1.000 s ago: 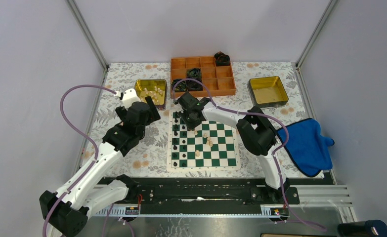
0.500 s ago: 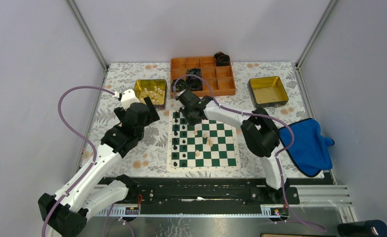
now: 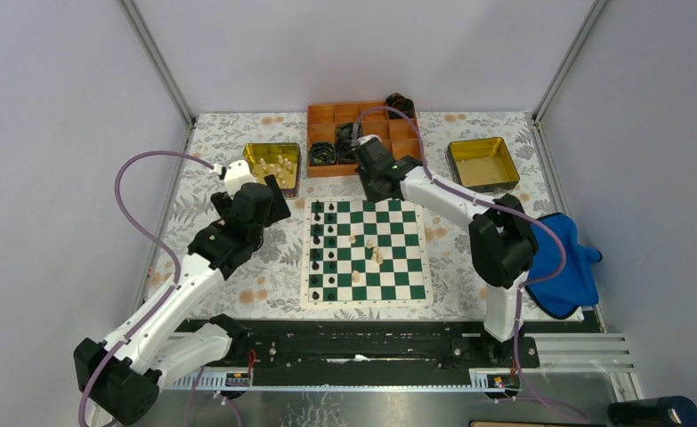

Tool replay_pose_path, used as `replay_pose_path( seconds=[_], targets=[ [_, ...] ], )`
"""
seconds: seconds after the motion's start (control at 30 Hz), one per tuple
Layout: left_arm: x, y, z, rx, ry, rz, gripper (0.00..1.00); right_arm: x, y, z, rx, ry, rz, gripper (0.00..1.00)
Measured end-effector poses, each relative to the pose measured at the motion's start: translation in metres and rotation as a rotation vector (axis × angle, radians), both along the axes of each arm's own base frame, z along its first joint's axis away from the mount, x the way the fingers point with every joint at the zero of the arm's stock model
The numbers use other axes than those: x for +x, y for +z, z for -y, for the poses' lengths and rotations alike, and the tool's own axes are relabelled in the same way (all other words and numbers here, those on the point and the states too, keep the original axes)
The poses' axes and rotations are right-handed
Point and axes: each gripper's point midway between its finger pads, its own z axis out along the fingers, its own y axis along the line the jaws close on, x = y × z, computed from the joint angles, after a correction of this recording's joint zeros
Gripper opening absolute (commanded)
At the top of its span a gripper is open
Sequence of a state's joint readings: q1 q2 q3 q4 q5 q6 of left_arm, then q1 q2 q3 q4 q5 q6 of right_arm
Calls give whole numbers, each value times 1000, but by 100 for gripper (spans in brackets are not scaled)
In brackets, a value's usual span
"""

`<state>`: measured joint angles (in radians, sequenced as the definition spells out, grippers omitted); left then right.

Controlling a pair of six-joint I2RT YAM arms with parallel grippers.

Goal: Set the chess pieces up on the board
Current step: Pick up the chess piece from the chessboard, then place the chess piece on the chessboard.

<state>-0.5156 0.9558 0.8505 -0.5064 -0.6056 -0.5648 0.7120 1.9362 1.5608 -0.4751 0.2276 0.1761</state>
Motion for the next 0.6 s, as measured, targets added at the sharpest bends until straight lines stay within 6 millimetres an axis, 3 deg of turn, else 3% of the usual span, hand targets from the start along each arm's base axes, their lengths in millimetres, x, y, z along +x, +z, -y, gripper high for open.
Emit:
replay_pose_path(
  seconds=[0.13, 0.23, 0.6],
  targets=[
    [1, -2, 1, 6, -7, -9, 99, 15, -13, 39, -3, -104, -27, 0],
    [1, -4, 2, 11, -12, -17, 99, 18, -22, 57, -9, -152, -49, 0],
    [3, -3, 4, 19, -28, -21, 99, 25, -33, 59, 31, -179, -68, 0]
  ],
)
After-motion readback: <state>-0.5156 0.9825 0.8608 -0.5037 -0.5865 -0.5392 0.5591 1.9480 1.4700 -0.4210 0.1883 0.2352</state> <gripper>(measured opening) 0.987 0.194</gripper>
